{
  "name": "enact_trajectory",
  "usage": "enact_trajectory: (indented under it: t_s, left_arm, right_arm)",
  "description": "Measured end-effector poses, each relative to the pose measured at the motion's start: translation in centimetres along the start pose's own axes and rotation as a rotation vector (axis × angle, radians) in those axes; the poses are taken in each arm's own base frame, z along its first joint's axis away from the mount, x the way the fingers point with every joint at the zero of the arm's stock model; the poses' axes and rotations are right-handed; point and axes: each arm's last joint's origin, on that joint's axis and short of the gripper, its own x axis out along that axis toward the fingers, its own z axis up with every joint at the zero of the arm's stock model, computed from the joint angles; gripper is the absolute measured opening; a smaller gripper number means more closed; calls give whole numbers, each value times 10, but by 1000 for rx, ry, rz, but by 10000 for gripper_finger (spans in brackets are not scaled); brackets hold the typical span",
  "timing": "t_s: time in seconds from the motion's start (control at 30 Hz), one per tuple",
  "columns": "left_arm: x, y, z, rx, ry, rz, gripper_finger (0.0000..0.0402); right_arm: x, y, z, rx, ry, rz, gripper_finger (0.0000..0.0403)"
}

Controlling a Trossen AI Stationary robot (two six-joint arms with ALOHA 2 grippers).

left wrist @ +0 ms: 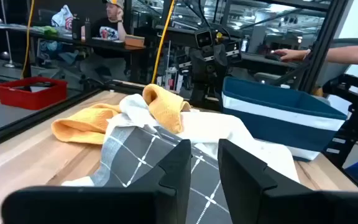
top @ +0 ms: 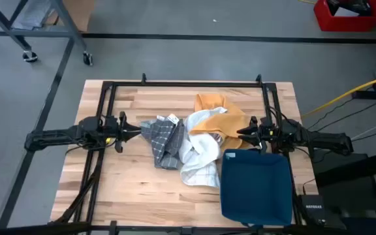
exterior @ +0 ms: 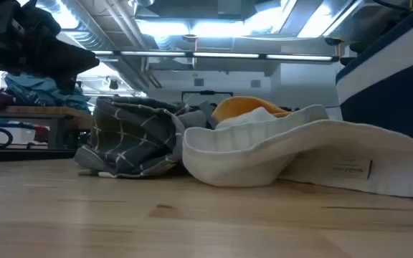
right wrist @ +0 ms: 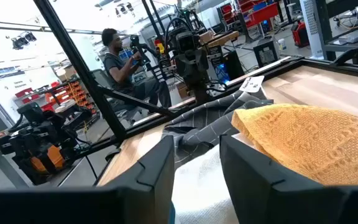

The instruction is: Fold towel

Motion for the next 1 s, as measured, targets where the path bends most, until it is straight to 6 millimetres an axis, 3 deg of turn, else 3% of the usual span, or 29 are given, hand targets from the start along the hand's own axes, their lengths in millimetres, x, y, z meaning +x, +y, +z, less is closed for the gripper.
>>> enact_trajectory:
  t_s: [0.73,1.0]
  left_arm:
    - [0,0,0,0,0,0,72]
    - [0,0,0,0,-1,0,72]
  right_arm:
    - [0,0,0,0,0,-1,133]
    - [0,-2,1,0,-35,-79,133]
